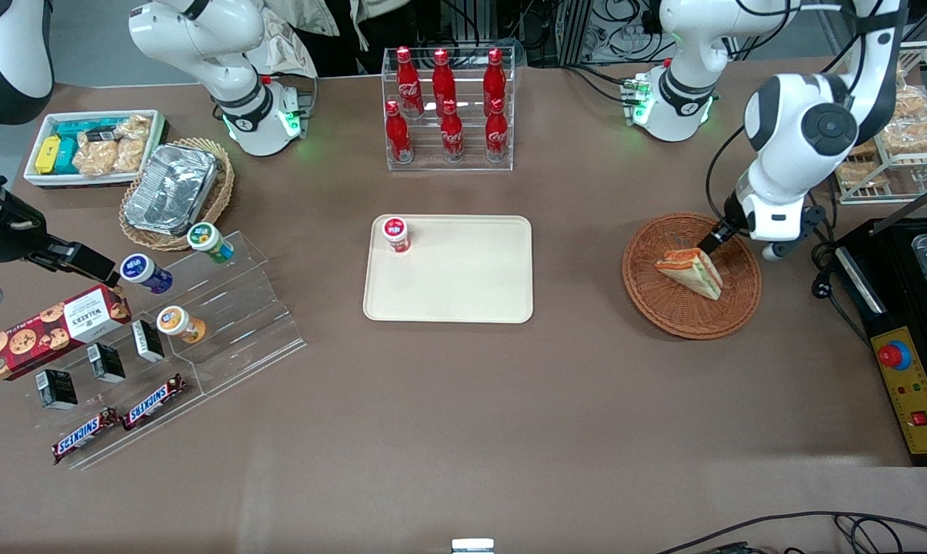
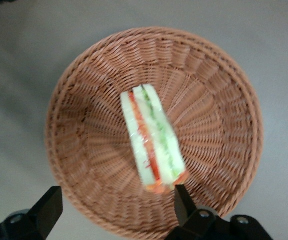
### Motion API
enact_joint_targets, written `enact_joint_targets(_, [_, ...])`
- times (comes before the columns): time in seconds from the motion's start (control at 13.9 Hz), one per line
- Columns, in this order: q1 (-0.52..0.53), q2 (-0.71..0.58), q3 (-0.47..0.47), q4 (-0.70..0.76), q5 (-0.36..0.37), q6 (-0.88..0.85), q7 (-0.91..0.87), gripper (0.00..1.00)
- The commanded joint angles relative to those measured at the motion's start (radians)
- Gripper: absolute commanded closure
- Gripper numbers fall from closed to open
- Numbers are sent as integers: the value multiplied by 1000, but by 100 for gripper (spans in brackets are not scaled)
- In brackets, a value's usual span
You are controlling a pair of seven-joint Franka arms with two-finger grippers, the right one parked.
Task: Place sandwich from basket to tray
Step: 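Lower the left gripper over the wrapped sandwich and close on it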
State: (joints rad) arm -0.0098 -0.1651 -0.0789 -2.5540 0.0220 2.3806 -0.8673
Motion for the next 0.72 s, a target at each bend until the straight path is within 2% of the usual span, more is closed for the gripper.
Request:
enact_joint_targets(0.0, [-12, 61, -1, 11, -1, 78, -84, 1])
enact_joint_targets(0.65, [-32, 136, 1, 5, 7, 150, -125, 1])
